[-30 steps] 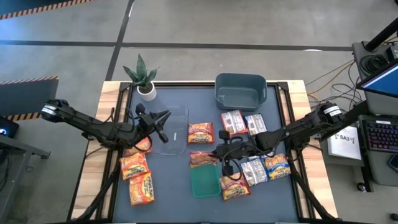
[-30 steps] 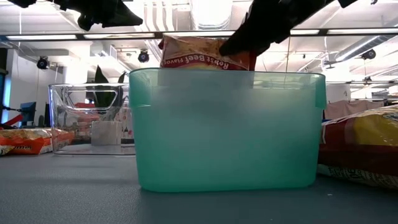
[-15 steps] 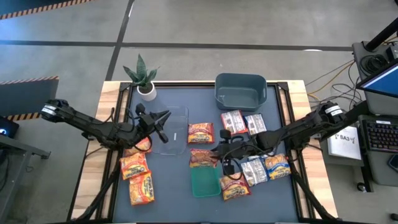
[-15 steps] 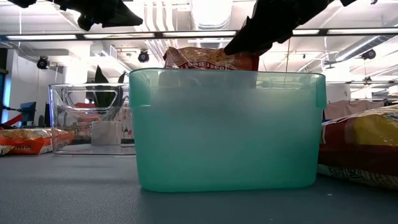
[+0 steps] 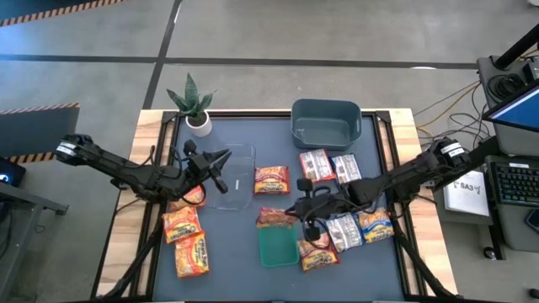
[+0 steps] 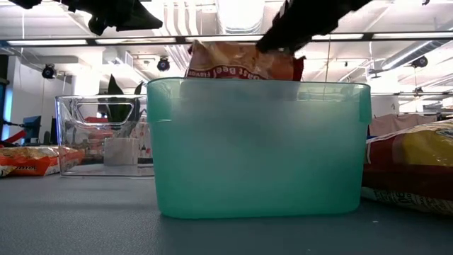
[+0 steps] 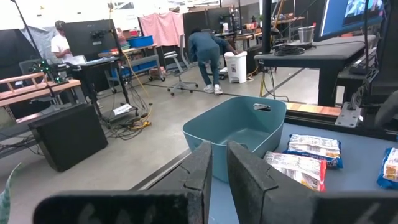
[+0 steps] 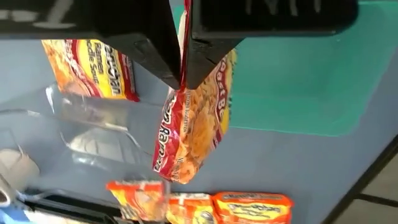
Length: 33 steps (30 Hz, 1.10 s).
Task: Sort Maruchan noodles
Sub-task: Put the red noodle pack into the green bin
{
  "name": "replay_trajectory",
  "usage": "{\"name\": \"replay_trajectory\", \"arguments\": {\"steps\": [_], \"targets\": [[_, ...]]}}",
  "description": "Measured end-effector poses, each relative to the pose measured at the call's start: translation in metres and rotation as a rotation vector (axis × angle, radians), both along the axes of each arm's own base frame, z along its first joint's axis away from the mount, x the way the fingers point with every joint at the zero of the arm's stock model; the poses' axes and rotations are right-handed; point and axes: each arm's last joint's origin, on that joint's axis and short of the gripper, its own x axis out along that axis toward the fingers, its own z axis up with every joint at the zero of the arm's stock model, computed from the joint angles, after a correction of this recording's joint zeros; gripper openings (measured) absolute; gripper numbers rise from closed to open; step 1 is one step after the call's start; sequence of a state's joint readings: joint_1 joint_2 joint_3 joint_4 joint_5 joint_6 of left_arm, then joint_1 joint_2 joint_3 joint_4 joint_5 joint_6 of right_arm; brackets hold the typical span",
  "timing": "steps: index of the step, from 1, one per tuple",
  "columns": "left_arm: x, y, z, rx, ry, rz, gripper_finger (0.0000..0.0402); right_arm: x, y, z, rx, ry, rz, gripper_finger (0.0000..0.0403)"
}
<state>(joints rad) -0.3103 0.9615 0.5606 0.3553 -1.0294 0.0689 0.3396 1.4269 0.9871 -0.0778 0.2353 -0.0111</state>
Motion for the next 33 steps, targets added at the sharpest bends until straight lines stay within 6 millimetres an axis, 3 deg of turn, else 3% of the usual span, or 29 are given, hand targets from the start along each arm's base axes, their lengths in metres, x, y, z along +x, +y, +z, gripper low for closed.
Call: {"name": "replay_trajectory", "arguments": {"steps": [15, 21, 26, 33], "targets": [[0.000, 0.000, 0.000, -0.007, -0.006, -0.014, 0.0032, 0.000, 0.016, 0.024, 0.050, 0.011, -0.002, 0.0009], [0.008, -0.009, -0.002, -0.046, -0.015, -0.339, 0.0032, -0.004, 0.008, 0.025, 0.203, 0.107, -0.177, 0.0009], [0.034, -0.021, -0.011, -0.119, 0.034, -0.462, 0.0021, -0.010, -0.011, 0.026, 0.360, 0.203, -0.352, 0.0017], [0.083, -0.049, -0.022, -0.125, 0.389, -0.534, 0.0002, -0.021, -0.030, 0.006, 0.470, 0.348, -0.388, 0.0093]]}}
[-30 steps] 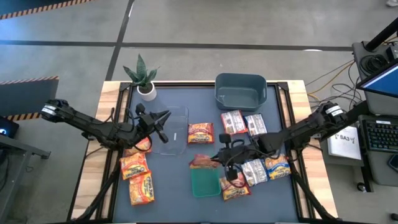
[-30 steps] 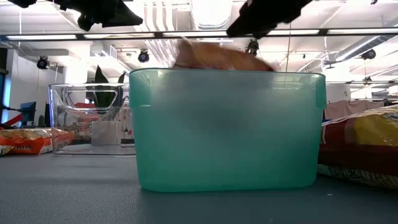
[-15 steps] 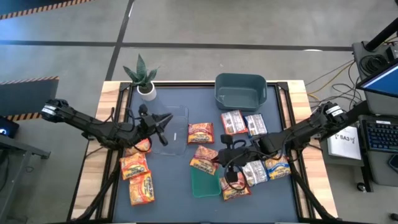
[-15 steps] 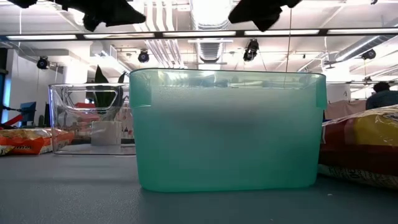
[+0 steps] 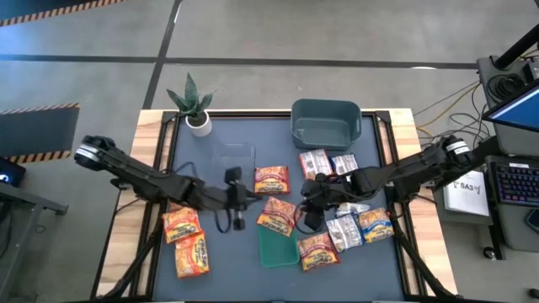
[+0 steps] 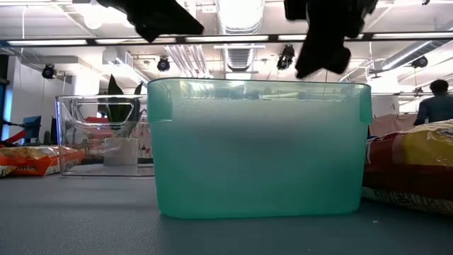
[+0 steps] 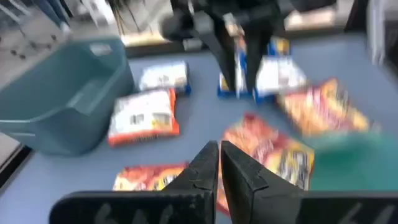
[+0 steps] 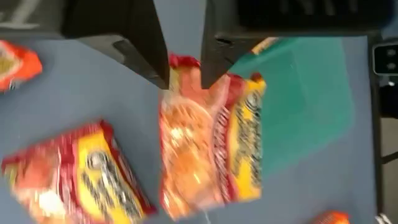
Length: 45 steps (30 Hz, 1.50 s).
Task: Sort Maruchan noodles
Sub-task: Put the red noodle pack into the green bin
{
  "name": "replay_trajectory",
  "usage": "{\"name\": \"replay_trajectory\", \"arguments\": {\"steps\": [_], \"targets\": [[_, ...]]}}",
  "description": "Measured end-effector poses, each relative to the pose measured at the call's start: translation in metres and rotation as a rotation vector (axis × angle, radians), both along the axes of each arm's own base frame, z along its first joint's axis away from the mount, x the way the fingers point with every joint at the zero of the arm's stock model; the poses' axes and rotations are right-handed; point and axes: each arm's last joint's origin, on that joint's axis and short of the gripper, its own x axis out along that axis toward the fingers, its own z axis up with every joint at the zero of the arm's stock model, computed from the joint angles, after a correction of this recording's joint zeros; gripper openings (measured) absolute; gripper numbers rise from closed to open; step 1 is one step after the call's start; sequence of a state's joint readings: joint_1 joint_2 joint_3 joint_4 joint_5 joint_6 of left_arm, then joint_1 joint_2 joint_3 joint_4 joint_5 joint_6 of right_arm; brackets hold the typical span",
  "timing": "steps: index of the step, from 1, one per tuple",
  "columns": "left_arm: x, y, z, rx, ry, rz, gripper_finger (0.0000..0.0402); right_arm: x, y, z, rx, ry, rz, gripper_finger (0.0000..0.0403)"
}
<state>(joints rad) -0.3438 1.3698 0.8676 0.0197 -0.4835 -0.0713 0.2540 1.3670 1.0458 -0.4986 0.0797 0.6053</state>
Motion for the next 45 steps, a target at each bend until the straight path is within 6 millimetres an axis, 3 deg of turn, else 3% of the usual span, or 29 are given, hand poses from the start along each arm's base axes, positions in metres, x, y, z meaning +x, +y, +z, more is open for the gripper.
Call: {"name": "replay_trajectory", "arguments": {"steps": [4, 9, 20, 29, 40, 45], "targets": [[0.022, -0.012, -0.009, 0.063, 0.172, -0.014, 0.0001, -0.004, -0.005, -0.015, 0.052, 0.013, -0.021, 0.0134], [0.041, -0.024, -0.022, 0.049, 0.265, -0.074, 0.0000, -0.006, -0.007, -0.030, 0.110, -0.014, -0.024, 0.0177], [0.037, -0.035, -0.037, -0.073, 0.360, -0.066, 0.0000, -0.015, -0.018, -0.058, 0.194, -0.147, -0.061, 0.0246], [0.041, -0.037, -0.057, -0.103, 0.414, -0.019, 0.0000, -0.017, -0.027, -0.073, 0.262, -0.276, -0.081, 0.0251], [0.041, -0.037, -0.060, -0.106, 0.419, -0.011, 0.0000, -0.009, -0.025, -0.088, 0.304, -0.361, -0.095, 0.0248], [0.041, -0.037, -0.060, -0.104, 0.419, -0.009, 0.0000, -0.005, -0.025, -0.088, 0.297, -0.385, -0.082, 0.0221]]}}
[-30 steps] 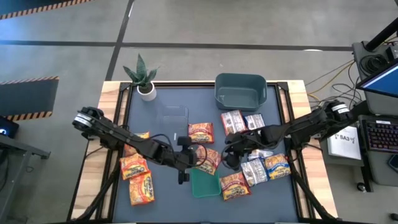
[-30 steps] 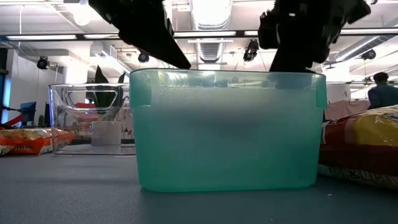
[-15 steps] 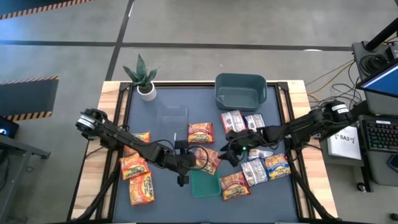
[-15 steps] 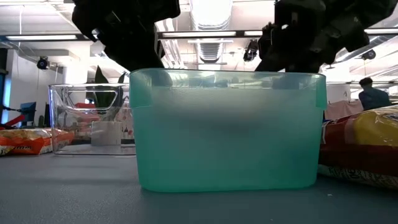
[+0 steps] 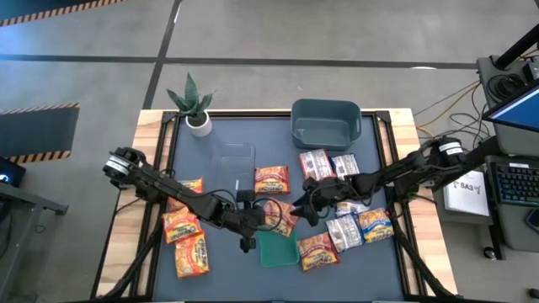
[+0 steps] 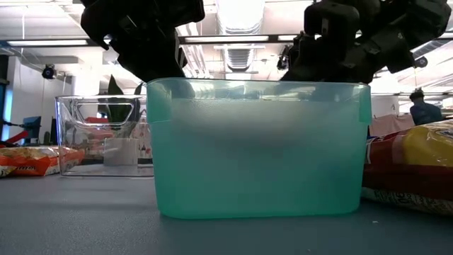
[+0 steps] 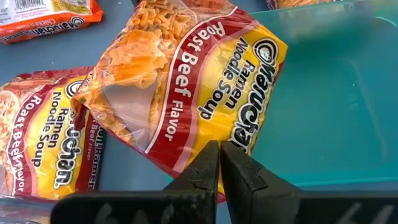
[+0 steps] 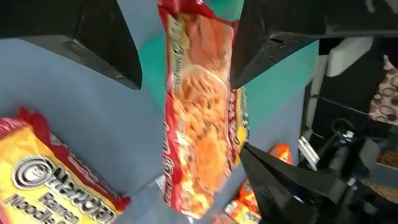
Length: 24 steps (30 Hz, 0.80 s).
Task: Sort Maruchan noodles
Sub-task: Put the red noodle pack into the green bin
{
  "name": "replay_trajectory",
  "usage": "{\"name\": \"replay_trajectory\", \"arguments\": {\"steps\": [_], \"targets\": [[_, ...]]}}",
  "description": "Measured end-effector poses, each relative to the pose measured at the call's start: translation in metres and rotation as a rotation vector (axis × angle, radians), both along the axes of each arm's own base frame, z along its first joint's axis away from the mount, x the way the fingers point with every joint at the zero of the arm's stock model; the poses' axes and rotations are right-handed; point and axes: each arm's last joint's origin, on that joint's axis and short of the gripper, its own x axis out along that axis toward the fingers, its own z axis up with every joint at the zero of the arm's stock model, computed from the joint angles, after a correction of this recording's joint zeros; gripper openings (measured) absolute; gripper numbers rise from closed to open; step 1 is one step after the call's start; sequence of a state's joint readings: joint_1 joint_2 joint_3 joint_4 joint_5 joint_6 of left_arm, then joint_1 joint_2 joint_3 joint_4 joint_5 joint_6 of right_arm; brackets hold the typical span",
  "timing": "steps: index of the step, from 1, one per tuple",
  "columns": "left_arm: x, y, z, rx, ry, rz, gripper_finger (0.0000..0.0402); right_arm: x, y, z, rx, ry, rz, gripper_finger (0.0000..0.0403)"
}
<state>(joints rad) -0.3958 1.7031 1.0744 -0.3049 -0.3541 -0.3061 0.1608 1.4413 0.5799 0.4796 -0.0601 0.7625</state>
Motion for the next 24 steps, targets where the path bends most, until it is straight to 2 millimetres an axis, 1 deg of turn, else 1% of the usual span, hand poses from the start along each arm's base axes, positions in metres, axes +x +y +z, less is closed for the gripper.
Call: {"name": "replay_trajectory", "arguments": {"steps": [4, 12, 18, 21, 24], "targets": [[0.000, 0.000, 0.000, 0.001, -0.001, 0.001, 0.0000, 0.000, 0.000, 0.002, -0.001, -0.015, 0.001, 0.0182], [0.001, 0.001, 0.000, 0.019, -0.015, 0.017, 0.0000, 0.001, -0.001, 0.000, -0.045, -0.009, -0.026, 0.0096], [0.001, 0.000, 0.000, 0.018, -0.023, 0.019, 0.0000, 0.001, -0.002, 0.001, -0.084, -0.023, -0.024, 0.0020], [0.002, 0.001, 0.003, 0.037, -0.035, 0.024, 0.0000, 0.000, -0.002, 0.004, -0.087, -0.039, -0.021, 0.0010], [0.000, 0.001, 0.013, 0.060, -0.072, 0.034, 0.0000, -0.002, -0.001, 0.011, -0.097, -0.067, -0.004, 0.0009]]}}
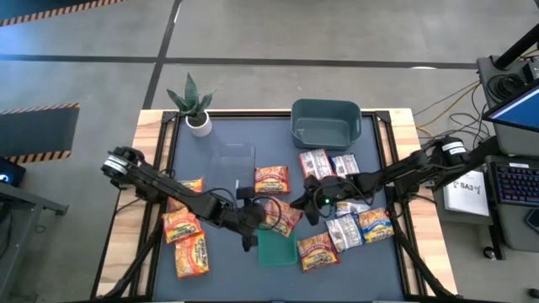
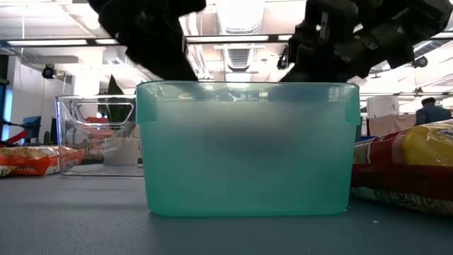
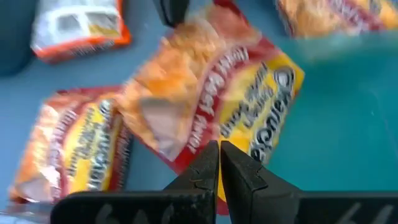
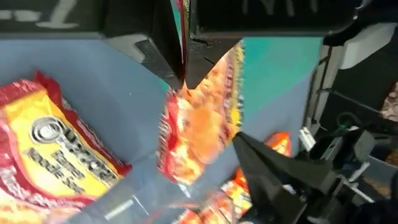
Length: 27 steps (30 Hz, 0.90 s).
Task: Sort Maruchan noodles
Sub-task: Put the red noodle pack into the green bin
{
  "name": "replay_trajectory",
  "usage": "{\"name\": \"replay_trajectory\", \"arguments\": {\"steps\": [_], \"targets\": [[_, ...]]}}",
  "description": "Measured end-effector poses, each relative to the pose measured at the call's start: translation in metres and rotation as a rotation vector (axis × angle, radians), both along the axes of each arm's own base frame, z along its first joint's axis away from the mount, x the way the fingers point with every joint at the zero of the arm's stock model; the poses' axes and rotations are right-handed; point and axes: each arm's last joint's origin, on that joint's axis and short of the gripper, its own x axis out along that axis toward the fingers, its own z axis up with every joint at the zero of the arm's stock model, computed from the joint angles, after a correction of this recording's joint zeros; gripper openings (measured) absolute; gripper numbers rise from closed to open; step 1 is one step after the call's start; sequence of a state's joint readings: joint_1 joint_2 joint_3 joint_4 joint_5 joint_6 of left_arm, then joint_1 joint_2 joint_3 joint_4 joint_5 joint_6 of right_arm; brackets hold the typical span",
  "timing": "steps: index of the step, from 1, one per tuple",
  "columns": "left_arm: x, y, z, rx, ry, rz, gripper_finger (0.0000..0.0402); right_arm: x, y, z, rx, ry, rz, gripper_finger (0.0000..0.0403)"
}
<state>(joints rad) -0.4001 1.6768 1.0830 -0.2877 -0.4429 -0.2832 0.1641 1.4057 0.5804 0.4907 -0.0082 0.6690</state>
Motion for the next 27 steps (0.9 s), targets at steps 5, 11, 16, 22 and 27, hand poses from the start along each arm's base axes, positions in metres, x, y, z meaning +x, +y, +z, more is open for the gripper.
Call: {"name": "replay_trajectory", "arguments": {"steps": [5, 11, 16, 22, 27], "targets": [[-0.007, 0.000, 0.019, 0.024, -0.066, 0.016, 0.0000, -0.003, 0.006, 0.011, -0.014, -0.038, 0.051, 0.0008], [-0.018, 0.002, 0.019, 0.044, 0.005, 0.044, 0.0000, -0.003, 0.011, 0.015, -0.033, 0.074, 0.067, 0.0008], [-0.016, 0.000, 0.004, 0.033, 0.043, 0.066, 0.0000, -0.016, 0.006, 0.027, -0.165, 0.329, -0.045, 0.0008], [-0.006, -0.005, -0.012, 0.030, 0.060, 0.036, 0.0000, -0.016, 0.011, 0.016, -0.183, 0.448, -0.076, 0.0008], [-0.003, -0.004, -0.015, 0.026, 0.053, 0.054, 0.0000, -0.002, 0.025, 0.007, -0.217, 0.384, 0.000, 0.0008]]}}
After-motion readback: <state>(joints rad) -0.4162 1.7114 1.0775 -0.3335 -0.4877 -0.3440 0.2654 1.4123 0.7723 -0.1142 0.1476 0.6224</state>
